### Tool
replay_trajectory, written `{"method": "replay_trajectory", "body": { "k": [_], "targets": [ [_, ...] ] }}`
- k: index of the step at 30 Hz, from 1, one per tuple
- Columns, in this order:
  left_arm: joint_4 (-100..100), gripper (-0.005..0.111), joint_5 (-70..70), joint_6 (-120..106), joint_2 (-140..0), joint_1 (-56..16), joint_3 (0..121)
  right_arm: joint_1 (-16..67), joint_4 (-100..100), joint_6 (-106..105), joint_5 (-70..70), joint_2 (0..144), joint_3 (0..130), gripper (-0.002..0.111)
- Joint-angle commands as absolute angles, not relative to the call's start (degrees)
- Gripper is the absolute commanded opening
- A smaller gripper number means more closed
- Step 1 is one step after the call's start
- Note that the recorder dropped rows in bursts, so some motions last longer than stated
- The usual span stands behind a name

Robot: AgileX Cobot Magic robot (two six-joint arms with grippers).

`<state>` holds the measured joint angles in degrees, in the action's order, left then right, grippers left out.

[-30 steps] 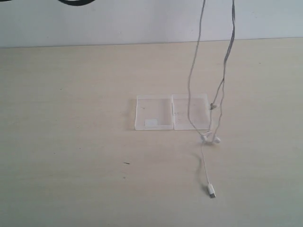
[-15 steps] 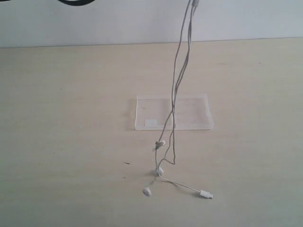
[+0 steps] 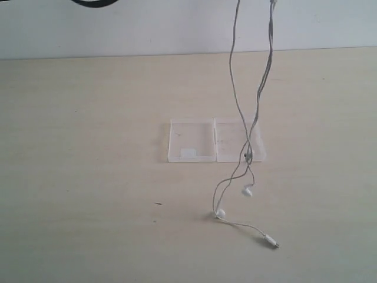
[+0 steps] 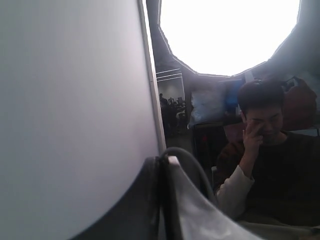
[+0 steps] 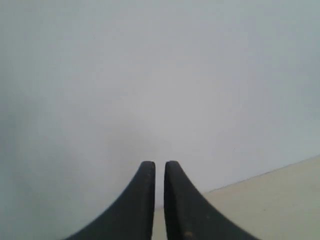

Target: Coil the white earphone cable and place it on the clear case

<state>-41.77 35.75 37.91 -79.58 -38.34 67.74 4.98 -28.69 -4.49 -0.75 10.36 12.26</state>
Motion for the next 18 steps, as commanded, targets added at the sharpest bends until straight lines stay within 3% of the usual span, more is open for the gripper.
{"method": "replay_trajectory", "body": {
  "k": [1,6,11,18],
  "targets": [
    [-41.6,0.0,36.9,38.1,-79.7,-38.2,67.5,10.7,-28.8,-10.2,4.7,20.5,16.7,0.024],
    [-41.6,0.0,36.9,38.1,-79.7,-38.2,67.5,23.8,-36.4,-25.0,0.0,34.3,17.1,0.043],
    [-42.2,0.0,36.7,39.4,-79.7,-38.2,67.5,38.4,-28.7,-28.0,-13.9,45.5,17.1,0.057],
    [-42.5,0.0,36.7,39.5,-79.7,-38.2,67.5,44.9,-21.7,-27.8,-21.3,51.7,17.1,0.073]
  ]
}}
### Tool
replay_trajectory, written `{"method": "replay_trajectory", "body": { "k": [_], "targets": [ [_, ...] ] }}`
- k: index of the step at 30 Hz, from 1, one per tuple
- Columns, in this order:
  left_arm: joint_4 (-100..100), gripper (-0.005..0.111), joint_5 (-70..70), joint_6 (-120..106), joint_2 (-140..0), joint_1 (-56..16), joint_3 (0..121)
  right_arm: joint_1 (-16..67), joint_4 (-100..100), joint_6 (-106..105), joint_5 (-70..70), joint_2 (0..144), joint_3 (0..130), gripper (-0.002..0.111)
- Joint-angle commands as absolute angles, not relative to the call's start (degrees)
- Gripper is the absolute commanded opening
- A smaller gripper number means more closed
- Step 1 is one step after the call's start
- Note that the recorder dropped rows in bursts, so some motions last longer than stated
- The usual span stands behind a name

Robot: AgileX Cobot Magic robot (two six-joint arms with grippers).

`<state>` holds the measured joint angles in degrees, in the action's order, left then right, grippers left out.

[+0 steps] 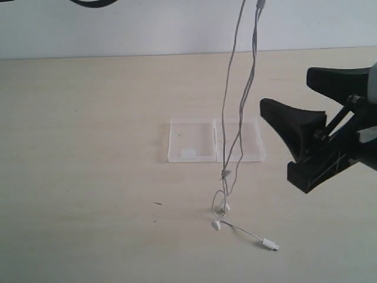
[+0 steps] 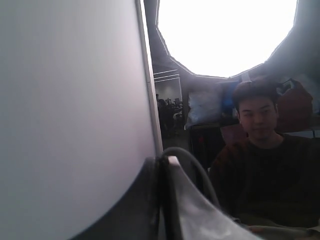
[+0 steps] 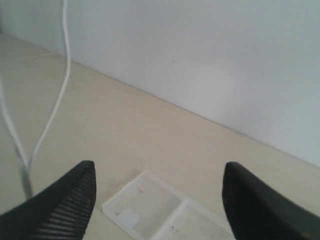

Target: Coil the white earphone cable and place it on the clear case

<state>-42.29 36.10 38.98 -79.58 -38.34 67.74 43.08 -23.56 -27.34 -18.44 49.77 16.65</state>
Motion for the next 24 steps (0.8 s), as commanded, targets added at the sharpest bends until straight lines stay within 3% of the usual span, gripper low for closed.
{"method": "replay_trajectory", "body": {
  "k": [1,15,24],
  "targets": [
    [-42.5,0.0,36.7,39.5,-79.7,-38.2,67.5,44.9,-22.2,-27.8,-21.1,51.7,17.1,0.073],
    [-42.9,0.0,36.6,39.5,-79.7,-38.2,67.5,44.9,-30.1,-33.2,-9.2,42.2,17.1,0.073],
    [-42.9,0.0,36.7,39.7,-79.7,-38.2,67.5,45.7,-29.4,-31.4,-7.3,44.9,17.1,0.077]
  ]
}}
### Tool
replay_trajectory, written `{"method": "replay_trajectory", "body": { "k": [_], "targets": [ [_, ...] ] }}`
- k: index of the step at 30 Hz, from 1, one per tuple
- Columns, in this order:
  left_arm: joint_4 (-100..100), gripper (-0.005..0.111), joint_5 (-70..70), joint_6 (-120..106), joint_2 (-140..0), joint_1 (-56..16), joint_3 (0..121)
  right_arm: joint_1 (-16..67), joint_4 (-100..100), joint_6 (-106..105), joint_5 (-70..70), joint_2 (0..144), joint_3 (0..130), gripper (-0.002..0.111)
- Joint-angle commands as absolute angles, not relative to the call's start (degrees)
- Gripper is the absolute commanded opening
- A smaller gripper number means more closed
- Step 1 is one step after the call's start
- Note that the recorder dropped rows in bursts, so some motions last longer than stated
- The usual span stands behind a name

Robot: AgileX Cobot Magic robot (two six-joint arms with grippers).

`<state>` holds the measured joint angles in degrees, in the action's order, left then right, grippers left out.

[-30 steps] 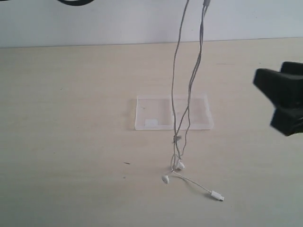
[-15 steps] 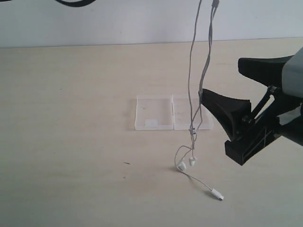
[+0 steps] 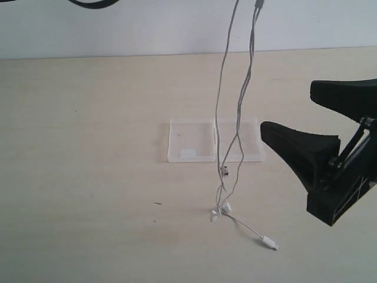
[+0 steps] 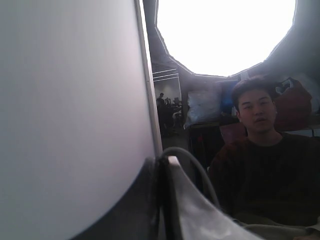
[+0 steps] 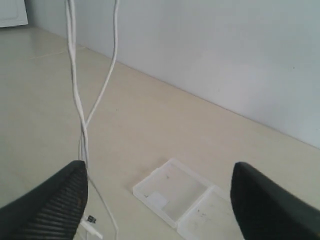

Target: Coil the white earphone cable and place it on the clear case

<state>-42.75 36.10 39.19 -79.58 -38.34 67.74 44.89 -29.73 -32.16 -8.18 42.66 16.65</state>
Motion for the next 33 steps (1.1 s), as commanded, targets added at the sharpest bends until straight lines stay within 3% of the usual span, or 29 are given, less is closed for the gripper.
{"method": "replay_trajectory", "body": {
  "k": [1,14,33],
  "targets": [
    [-42.9,0.0,36.7,39.7,-79.7,-38.2,67.5,46.1,-29.4,-31.4,-7.7,45.9,17.1,0.078],
    [-42.9,0.0,36.7,39.8,-79.7,-38.2,67.5,53.9,-26.6,-26.2,-22.9,54.7,17.1,0.078],
    [-42.9,0.0,36.6,39.9,-79.7,-38.2,67.5,54.0,-17.6,-14.8,-29.7,59.0,17.1,0.072]
  ]
}}
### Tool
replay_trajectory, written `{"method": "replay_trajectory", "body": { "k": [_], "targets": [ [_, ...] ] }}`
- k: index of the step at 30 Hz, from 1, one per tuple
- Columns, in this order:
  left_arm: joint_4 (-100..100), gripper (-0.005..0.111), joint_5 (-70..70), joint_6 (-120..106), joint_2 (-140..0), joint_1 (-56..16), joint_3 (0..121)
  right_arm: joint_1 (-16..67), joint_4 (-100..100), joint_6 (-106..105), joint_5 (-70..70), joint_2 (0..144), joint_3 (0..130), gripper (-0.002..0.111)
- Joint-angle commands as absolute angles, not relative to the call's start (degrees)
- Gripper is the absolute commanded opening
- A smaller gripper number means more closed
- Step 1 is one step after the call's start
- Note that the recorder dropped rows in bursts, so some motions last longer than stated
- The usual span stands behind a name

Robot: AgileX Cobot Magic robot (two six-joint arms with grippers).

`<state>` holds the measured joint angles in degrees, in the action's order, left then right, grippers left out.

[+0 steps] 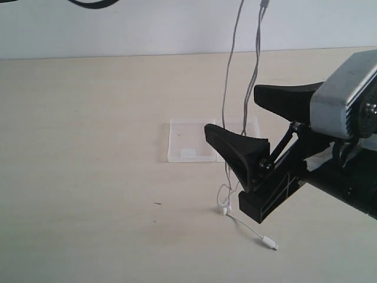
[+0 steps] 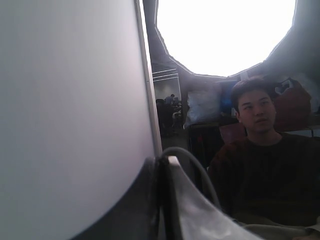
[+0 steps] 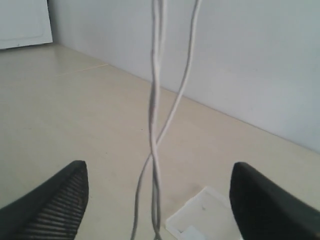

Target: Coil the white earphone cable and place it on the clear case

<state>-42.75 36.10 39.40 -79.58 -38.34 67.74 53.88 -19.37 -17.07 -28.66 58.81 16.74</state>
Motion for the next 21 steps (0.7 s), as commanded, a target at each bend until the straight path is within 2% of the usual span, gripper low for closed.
{"method": "replay_trajectory", "body": {
  "k": [1,7,12,21],
  "targets": [
    [-42.9,0.0,36.6,39.9,-79.7,-38.2,67.5,54.0,-17.6,-14.7,-29.8,59.0,17.1,0.072],
    [-42.9,0.0,36.6,39.9,-79.7,-38.2,67.5,54.0,-16.4,-12.2,-30.3,59.5,17.1,0.07],
    [-42.9,0.0,36.6,39.9,-79.7,-38.2,67.5,54.0,-15.7,-12.2,-30.0,61.4,17.1,0.059],
    [-42.9,0.0,36.6,39.9,-79.7,-38.2,67.5,54.0,-15.5,-11.5,-34.6,64.8,17.1,0.058]
  ]
}}
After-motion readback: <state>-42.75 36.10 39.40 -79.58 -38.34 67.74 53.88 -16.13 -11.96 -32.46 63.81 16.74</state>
